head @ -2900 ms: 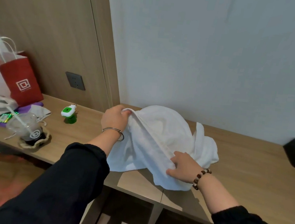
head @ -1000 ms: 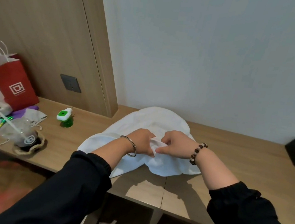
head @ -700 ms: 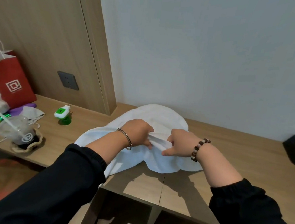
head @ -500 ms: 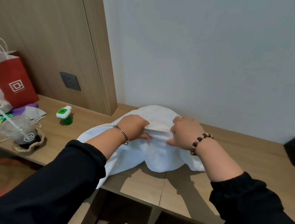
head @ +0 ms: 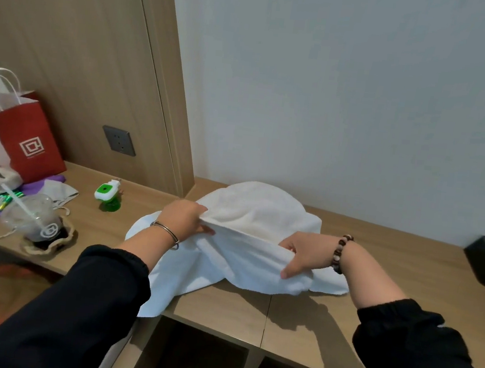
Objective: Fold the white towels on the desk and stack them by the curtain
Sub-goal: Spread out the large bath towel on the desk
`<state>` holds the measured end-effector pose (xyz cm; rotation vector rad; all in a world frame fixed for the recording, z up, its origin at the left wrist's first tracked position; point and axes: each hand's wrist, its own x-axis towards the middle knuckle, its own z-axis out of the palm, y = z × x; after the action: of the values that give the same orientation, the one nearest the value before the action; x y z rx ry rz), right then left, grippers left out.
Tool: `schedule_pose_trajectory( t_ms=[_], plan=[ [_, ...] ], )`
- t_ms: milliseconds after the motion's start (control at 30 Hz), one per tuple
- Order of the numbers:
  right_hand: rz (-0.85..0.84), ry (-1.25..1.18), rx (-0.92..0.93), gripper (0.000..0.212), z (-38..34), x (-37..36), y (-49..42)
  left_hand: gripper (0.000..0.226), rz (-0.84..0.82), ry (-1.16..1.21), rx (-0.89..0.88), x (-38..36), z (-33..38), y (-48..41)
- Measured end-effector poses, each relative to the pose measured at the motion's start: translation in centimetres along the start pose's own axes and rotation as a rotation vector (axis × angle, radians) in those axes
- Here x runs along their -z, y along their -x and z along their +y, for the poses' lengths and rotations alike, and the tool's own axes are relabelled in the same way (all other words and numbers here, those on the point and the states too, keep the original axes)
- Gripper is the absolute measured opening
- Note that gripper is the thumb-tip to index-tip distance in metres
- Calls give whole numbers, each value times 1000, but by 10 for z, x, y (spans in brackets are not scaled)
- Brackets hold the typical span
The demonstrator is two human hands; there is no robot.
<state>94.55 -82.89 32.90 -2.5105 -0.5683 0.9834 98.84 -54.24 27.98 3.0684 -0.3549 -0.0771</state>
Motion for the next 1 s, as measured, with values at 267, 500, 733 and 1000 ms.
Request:
schedule_pose_trajectory(
  t_ms=[267,500,733,1000],
  plan=[
    [914,463,-501,29,7,4,-14,39,-46,-178,-121,-20,5,13],
    [784,301,-472,39,8,19,-19,37,-62,37,143,-21,-7,12],
    [122,-958,234,13,3,13,-5,34,-61,281,524,-21,-17,13],
    [92,195,-165,60,-48,24,-4,19,-32,357,645,-20,-21,14]
  ],
)
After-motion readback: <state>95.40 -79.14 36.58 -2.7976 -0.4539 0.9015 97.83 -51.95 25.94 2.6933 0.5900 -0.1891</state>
